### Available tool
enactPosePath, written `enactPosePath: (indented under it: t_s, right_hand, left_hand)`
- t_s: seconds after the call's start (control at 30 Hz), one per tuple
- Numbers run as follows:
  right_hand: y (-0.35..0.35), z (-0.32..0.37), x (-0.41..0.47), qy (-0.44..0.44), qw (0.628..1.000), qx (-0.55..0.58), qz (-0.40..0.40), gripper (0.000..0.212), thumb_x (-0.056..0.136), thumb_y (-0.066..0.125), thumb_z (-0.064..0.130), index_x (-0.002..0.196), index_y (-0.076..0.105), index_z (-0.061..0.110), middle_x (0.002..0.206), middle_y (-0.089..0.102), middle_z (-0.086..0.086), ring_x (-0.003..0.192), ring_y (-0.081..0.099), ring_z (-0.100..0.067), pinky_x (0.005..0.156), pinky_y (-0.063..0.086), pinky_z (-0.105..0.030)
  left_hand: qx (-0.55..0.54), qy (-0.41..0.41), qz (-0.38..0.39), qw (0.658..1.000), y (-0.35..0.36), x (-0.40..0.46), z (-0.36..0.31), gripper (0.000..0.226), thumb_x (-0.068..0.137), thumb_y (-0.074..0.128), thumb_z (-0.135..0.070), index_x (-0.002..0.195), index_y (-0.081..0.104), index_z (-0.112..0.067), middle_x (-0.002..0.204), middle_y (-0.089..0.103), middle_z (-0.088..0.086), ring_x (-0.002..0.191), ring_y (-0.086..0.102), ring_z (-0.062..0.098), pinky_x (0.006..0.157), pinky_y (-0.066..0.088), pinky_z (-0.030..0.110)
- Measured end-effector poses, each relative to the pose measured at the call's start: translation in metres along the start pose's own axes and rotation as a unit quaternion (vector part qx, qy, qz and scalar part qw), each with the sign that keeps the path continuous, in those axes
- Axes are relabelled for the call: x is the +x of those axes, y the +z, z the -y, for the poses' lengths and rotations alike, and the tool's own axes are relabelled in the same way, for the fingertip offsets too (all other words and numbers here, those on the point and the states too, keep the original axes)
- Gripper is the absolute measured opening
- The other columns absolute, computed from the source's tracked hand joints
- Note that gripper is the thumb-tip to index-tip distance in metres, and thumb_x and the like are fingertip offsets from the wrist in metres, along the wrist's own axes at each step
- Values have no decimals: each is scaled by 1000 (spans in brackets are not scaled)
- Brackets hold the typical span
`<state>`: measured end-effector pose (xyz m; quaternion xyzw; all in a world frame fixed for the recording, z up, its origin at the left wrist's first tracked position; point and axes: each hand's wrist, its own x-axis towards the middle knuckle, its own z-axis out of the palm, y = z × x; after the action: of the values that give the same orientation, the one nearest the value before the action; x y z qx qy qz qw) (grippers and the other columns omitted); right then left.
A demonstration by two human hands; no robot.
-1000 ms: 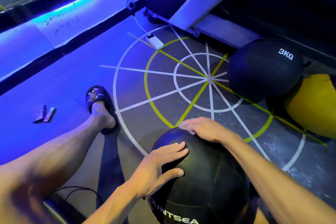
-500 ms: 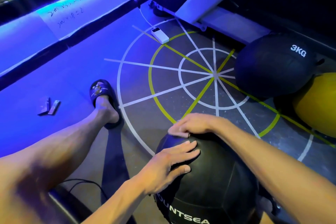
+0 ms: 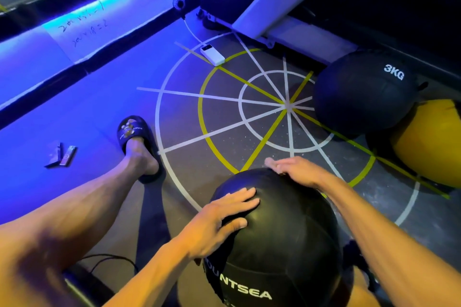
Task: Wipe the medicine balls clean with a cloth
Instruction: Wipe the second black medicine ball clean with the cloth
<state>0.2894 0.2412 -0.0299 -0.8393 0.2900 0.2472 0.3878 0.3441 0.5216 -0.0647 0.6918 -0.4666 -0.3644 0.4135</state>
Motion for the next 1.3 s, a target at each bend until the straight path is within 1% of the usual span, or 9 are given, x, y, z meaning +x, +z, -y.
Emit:
enactPosePath:
  t_s: [0.2,0.5,0.6,0.67,0.77,0.9,1.03,1.2,1.3]
  right_hand:
    - [23,-2,-50,-165,984,-74,-12,44,107,46,25,147,49,44,157,32,26,147,26,4,117,23,-23]
    - [37,-94,-69,11,957,248,-153,26,107,50,15,106,75,9,109,77,1,108,69,-14,105,45,-27]
    - [62,-90,-65,-7,940,292,-179,31,108,49,24,91,71,11,99,74,5,94,58,-11,96,46,-26]
    - [83,-88,-59,-16,934,292,-208,33,106,45,39,85,66,24,93,64,13,95,56,-12,96,45,-32]
    - [106,-72,-61,-52,923,296,-240,20,102,41,44,96,59,51,114,53,19,115,49,-4,122,32,-39]
    - [146,-28,-97,-144,904,202,-349,48,109,46,20,156,38,22,165,28,13,153,19,0,124,15,-19]
    - [143,-32,-92,-265,903,54,-334,54,109,35,29,161,22,19,171,15,3,158,10,-17,126,9,-26]
    - [120,-41,-59,47,906,314,-281,59,107,30,59,159,20,33,167,27,4,155,23,-21,119,17,-26]
    - [144,-7,-72,-116,902,223,-351,55,104,25,65,154,27,44,169,22,6,158,13,-17,126,6,-28]
  left_hand:
    - [-10,-32,-22,999,-9,-6,14,50,105,55,-23,151,46,-42,161,32,-29,153,20,-2,127,19,38]
    - [42,-81,-222,971,-50,7,45,75,101,51,6,125,59,-64,151,50,-9,144,42,5,120,34,34]
    - [39,-50,-265,962,-58,27,12,32,103,57,-33,133,64,-41,147,54,-16,138,45,-5,117,38,34]
    - [85,-40,-219,971,-51,38,-2,53,97,50,-60,143,59,-36,155,48,-13,147,36,2,121,31,38]
    - [169,-53,-224,958,-36,44,6,71,90,47,-76,151,48,-39,160,36,-17,152,22,3,126,23,42]
    - [158,-45,-269,949,-30,38,12,69,88,55,-73,148,51,-39,157,42,-20,150,29,5,122,30,48]
    - [147,-41,-277,949,-26,22,16,68,87,58,-67,147,52,-34,157,42,-17,148,33,8,121,31,50]
    - [117,-49,-288,949,-34,14,22,67,83,61,-65,142,53,-35,152,44,-22,144,37,3,118,29,37]
    - [95,-54,-290,951,-44,14,29,63,82,60,-61,139,52,-37,149,47,-16,142,40,9,118,30,38]
